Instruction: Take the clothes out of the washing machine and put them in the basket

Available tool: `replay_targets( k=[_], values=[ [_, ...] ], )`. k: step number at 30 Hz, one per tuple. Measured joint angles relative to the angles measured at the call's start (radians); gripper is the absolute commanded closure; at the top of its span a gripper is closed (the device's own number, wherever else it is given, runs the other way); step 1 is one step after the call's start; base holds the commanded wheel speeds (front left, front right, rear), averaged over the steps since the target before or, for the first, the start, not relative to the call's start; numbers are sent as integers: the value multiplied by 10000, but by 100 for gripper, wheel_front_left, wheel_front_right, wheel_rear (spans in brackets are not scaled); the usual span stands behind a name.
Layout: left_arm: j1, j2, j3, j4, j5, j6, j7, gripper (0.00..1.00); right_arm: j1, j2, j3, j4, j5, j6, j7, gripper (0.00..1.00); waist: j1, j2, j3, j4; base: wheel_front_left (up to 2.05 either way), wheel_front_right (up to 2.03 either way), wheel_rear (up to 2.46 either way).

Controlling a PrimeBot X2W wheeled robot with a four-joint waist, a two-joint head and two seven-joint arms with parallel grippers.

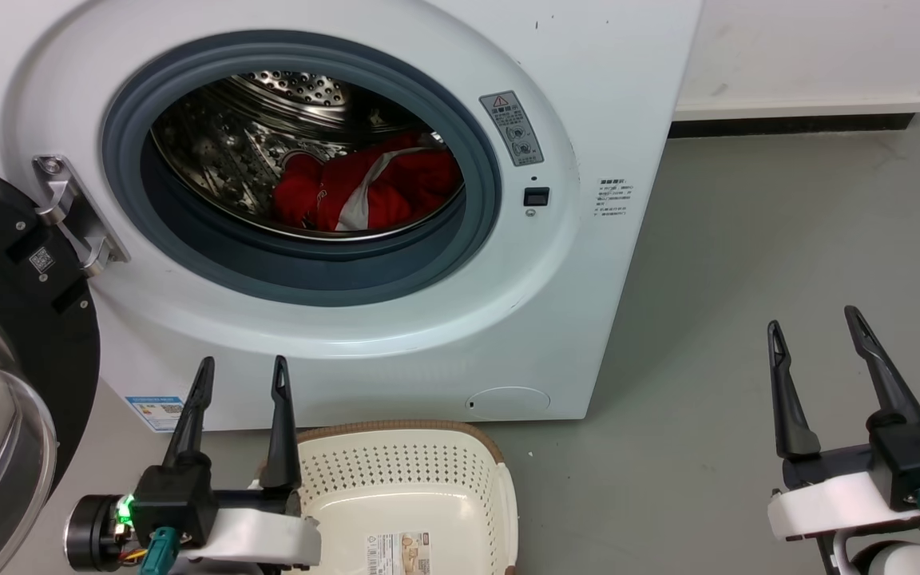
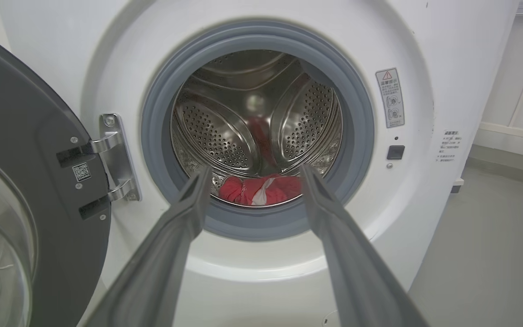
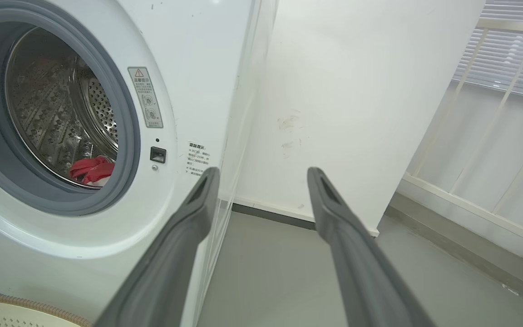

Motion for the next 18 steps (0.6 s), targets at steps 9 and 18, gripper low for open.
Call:
replay_targets(
  k=[9, 18],
  values=[
    [10, -211, 165, -192, 337, -522, -171, 0, 2, -8, -148, -102, -196, 0, -180, 0, 0, 0, 113, -31, 0, 0, 0],
    [58, -581, 828, -270, 882, -1216, -313, 0, 2, -17, -265, 111, 107, 0, -336, 0, 0, 0, 153, -9, 0, 0, 0]
  ],
)
